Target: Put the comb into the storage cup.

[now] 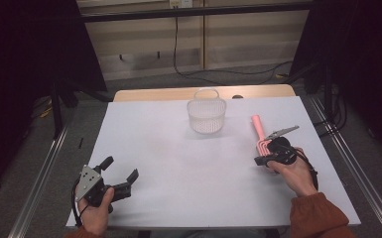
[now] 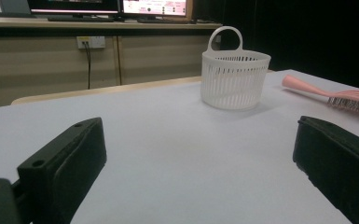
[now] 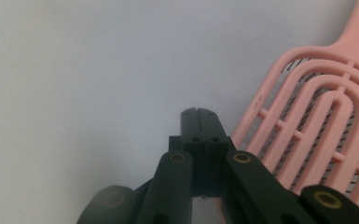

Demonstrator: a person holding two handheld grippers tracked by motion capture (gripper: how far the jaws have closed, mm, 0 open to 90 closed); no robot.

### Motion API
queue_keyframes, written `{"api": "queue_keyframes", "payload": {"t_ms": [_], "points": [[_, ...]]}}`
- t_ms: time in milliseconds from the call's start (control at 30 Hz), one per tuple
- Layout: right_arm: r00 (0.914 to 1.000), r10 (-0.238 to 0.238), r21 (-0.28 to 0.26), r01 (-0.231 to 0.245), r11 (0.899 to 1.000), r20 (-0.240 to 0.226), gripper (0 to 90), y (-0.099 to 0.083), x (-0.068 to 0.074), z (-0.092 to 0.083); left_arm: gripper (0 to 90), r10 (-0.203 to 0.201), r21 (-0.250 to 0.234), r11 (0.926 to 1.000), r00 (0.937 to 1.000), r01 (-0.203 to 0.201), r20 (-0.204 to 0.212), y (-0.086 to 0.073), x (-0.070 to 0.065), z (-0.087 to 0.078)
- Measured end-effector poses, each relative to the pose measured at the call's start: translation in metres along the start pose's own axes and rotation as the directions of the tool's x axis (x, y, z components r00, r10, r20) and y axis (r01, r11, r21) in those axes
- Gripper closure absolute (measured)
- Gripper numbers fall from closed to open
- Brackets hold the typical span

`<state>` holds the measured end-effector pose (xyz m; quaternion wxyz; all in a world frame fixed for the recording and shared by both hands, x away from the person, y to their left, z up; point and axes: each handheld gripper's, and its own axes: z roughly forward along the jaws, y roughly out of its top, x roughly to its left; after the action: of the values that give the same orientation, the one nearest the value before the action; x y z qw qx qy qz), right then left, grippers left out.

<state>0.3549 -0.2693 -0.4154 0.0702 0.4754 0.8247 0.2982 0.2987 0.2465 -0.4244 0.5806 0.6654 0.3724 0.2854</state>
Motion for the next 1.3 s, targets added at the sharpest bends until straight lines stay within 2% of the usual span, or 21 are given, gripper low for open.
{"api": "queue_keyframes", "payload": {"t_ms": [67,133,400,1300], "points": [[1.0,0.003,-0.006,-0.003,1.0,0.0,90.0,-0.001,-0.001,-0.001,2.7,0.005,-0.001,1.0,1.0,-0.005,-0.005,0.0,0.001,-0.001],[1.0,0.0,-0.011,0.0,1.0,0.001,90.0,-0.001,-0.001,-0.002,2.7,-0.006,-0.005,1.0,1.0,0.006,-0.007,0.0,0.001,-0.001],[1.0,0.001,-0.008,-0.001,1.0,0.006,90.0,-0.005,-0.003,-0.004,2.7,0.008,0.006,0.9999,1.0,-0.008,-0.003,0.0,0.001,-0.001],[0.9992,0.018,-0.026,-0.017,1.0,0.035,90.0,-0.023,-0.018,-0.017,2.7,-0.001,0.004,1.0,1.0,0.001,-0.003,0.0,0.0,0.0]]}}
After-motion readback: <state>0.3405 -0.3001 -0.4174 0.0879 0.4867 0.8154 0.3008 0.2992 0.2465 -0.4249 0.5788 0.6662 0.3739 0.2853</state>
